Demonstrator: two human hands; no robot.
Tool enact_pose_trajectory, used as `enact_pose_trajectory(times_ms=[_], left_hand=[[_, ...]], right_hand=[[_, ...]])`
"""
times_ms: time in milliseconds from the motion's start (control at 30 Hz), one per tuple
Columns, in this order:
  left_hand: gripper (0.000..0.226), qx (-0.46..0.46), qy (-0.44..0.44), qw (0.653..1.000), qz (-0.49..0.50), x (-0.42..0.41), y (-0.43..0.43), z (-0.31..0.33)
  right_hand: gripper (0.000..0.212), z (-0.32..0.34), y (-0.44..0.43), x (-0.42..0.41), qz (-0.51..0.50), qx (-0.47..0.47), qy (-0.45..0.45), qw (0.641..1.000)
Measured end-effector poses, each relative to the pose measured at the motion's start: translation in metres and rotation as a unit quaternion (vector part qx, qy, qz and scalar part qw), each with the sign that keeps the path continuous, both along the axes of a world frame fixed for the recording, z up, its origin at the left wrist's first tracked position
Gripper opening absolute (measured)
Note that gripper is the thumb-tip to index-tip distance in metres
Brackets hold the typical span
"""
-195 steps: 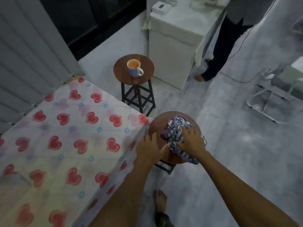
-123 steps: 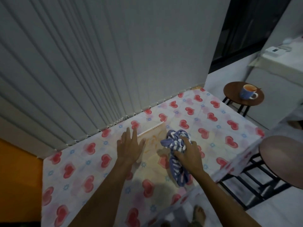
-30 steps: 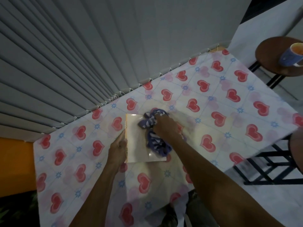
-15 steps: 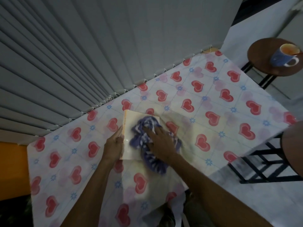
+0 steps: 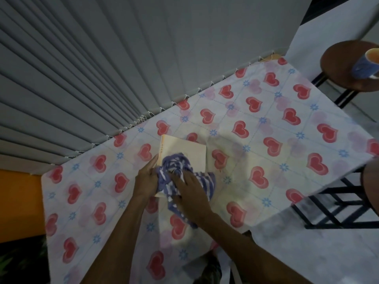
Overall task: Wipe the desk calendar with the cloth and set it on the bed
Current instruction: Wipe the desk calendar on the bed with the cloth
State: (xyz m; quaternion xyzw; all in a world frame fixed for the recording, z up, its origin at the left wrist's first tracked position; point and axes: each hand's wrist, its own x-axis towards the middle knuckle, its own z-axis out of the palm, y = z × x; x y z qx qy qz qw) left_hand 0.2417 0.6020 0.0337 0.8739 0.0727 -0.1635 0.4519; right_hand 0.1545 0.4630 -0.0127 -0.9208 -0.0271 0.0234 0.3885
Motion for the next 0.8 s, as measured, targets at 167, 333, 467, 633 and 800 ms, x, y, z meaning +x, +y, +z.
enact_pose_trajectory(times_ms=[167, 333, 467, 633, 800], left_hand=[[0.046, 0.015, 0.001, 1.000, -0.005, 0.009, -0.003, 0.002], [0.045, -0.019, 0.017, 0.999, 0.029, -0.003, -0.007, 0.000], [0.045, -0.001, 0.027, 0.998, 0.061, -0.009, -0.011, -0.006], [0.047, -0.028, 0.065, 0.993, 0.095, -0.012, -0.008, -0.011], [0.046, -0.076, 0.062, 0.993, 0.070, -0.008, -0.007, -0.006]], right_hand=[[0.058, 0.004, -0.031, 0.066, -0.043, -0.031, 0.003, 0.999], [0.057, -0.002, -0.062, 0.118, -0.099, -0.032, 0.065, 0.992], [0.054, -0.011, -0.073, 0.104, -0.090, -0.117, 0.060, 0.987], [0.052, -0.015, -0.082, 0.086, -0.102, -0.143, 0.046, 0.983], [0.049, 0.017, -0.045, 0.128, -0.052, -0.112, 0.015, 0.992]])
